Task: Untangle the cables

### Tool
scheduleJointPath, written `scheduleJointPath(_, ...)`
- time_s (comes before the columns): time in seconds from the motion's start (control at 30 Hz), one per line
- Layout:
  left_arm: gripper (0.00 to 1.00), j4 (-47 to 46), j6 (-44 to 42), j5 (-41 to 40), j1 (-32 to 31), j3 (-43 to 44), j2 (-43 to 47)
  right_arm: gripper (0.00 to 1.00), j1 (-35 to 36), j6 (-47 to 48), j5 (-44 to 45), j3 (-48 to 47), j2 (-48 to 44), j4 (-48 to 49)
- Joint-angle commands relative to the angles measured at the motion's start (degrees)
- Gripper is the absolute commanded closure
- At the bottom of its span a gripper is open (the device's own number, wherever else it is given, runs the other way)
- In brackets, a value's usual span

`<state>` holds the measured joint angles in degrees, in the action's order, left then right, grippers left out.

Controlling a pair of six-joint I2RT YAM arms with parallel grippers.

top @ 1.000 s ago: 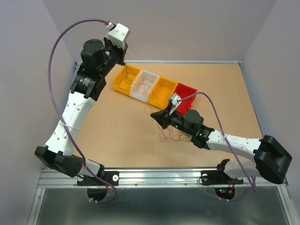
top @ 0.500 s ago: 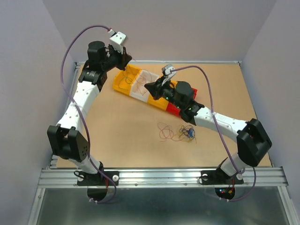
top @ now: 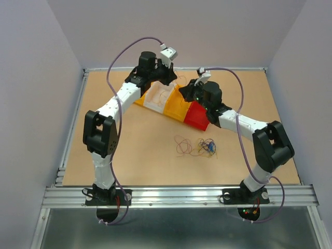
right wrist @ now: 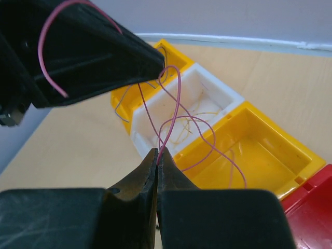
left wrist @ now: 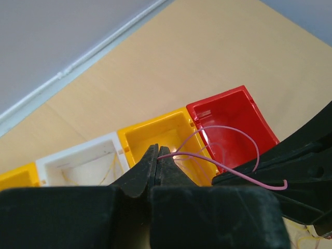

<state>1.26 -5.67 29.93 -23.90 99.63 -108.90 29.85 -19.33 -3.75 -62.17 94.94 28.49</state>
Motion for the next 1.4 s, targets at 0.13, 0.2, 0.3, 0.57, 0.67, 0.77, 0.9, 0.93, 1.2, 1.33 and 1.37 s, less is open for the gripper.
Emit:
scheduleJointPath(0.13,1.0,-3.0,0.0,-7.0,-3.7,2.0,-6.9,1.0,-2.5,-4.3,-1.4,-1.4,8.1,1.4)
scheduleJointPath(0.2,1.0,-3.0,0.4,-8.6,-3.8,2.3,-8.4,0.99,-2.6,-5.2,-1.6,-1.7,10.0,2.0)
scheduleJointPath(0.3,1.0,-3.1,-0.6,-10.6,-4.0,1.8,-10.4,0.99,-2.6,-5.8,-1.4,-3.0,13.9,2.3)
scheduleJointPath(0.57,1.0,-2.4,-2.3,-17.2,-6.1,-0.8,-10.4,0.8,-2.5,-5.7,1.3,-5.1,14.8,-1.2)
scheduleJointPath(0.67,1.0,-2.4,-2.9,-19.6,-6.5,-1.1,-10.2,0.66,-2.6,-4.8,2.1,-3.6,11.7,-1.5)
scheduleJointPath(0.77,1.0,-2.3,-3.7,-22.6,-7.1,-1.1,-10.2,0.57,-2.5,-4.2,2.8,-1.8,8.2,-1.9)
scheduleJointPath(0.9,1.0,-1.9,-4.0,-25.4,-7.5,-0.8,-10.4,0.47,-2.6,-3.7,3.1,0.4,3.7,-2.6)
scheduleJointPath(0.93,1.0,-1.9,-4.2,-25.5,-7.6,-0.8,-10.4,0.46,-2.5,-3.6,3.4,0.9,2.9,-2.6)
scheduleJointPath(1.2,1.0,2.3,-7.9,-32.6,-11.2,0.7,-12.4,0.46,-2.6,-4.0,7.2,9.7,-6.7,-3.0)
scheduleJointPath(1.33,1.0,7.2,-8.9,-34.4,-13.3,3.2,-15.4,0.46,-2.6,-4.0,11.0,16.4,-13.4,-3.1)
scheduleJointPath(1.37,1.0,7.8,-9.1,-34.5,-13.5,3.2,-15.8,0.46,-2.6,-4.3,11.2,17.9,-15.2,-3.4)
